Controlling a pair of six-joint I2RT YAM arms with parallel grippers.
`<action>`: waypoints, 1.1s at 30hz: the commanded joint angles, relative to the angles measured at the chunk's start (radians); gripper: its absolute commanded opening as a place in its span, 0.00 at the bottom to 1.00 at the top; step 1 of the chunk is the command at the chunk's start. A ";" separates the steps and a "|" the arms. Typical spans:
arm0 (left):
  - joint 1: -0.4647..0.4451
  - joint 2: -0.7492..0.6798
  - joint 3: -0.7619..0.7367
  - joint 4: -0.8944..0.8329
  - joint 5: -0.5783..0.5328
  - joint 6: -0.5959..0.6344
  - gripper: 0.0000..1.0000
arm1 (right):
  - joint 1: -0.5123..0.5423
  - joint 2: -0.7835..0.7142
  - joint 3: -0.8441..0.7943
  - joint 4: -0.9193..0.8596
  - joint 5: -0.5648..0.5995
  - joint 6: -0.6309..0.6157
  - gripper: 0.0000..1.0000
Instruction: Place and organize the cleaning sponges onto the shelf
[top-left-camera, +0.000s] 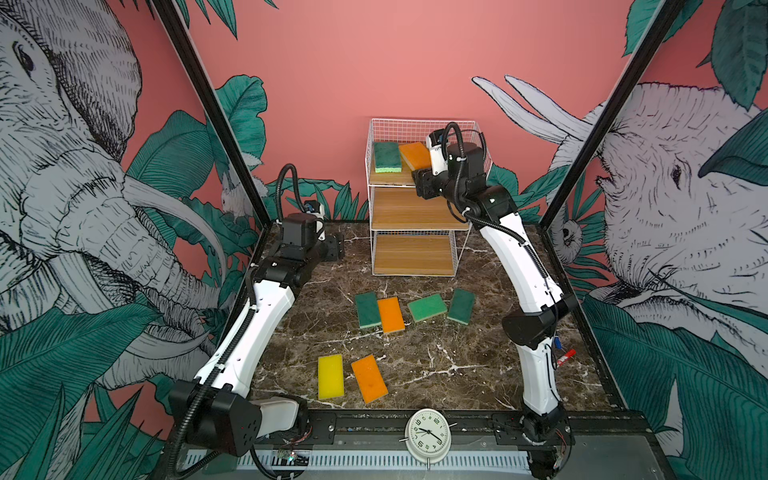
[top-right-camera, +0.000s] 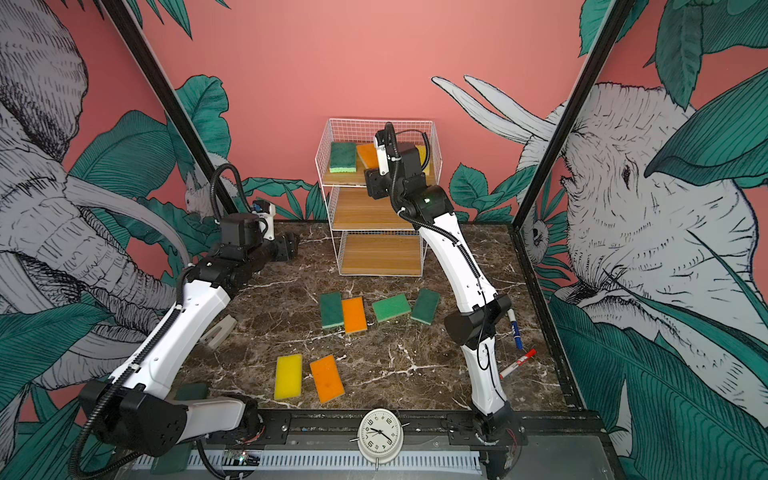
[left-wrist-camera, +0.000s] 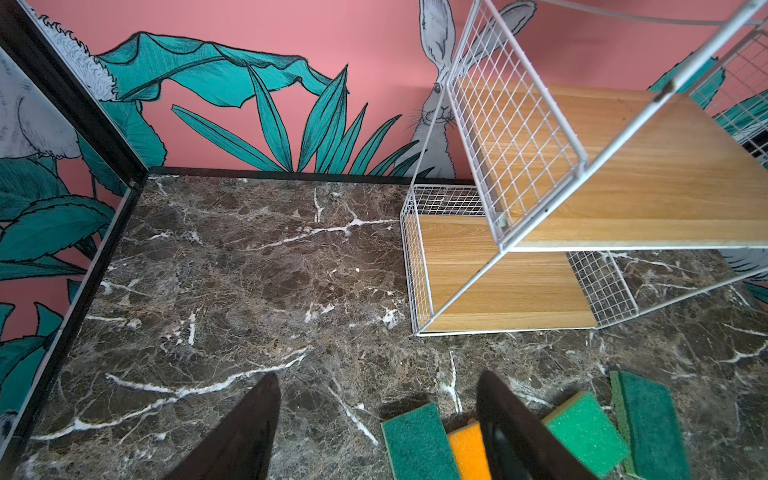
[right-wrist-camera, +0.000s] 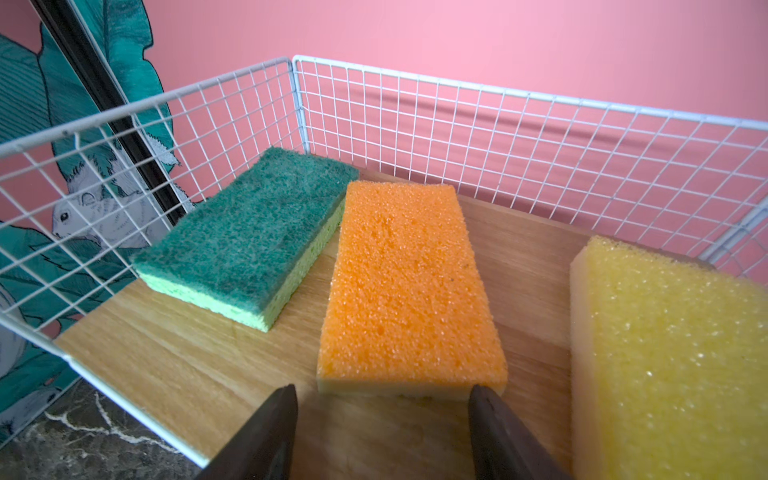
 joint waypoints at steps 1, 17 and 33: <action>0.006 -0.001 0.013 0.021 0.013 -0.012 0.75 | -0.001 -0.001 0.010 0.023 0.000 -0.010 0.62; 0.009 -0.017 -0.002 0.019 0.011 -0.012 0.75 | 0.022 -0.105 -0.079 0.043 0.009 -0.023 0.73; 0.014 -0.024 -0.036 0.090 0.008 -0.005 0.76 | 0.016 -0.096 -0.049 0.082 0.013 -0.079 0.89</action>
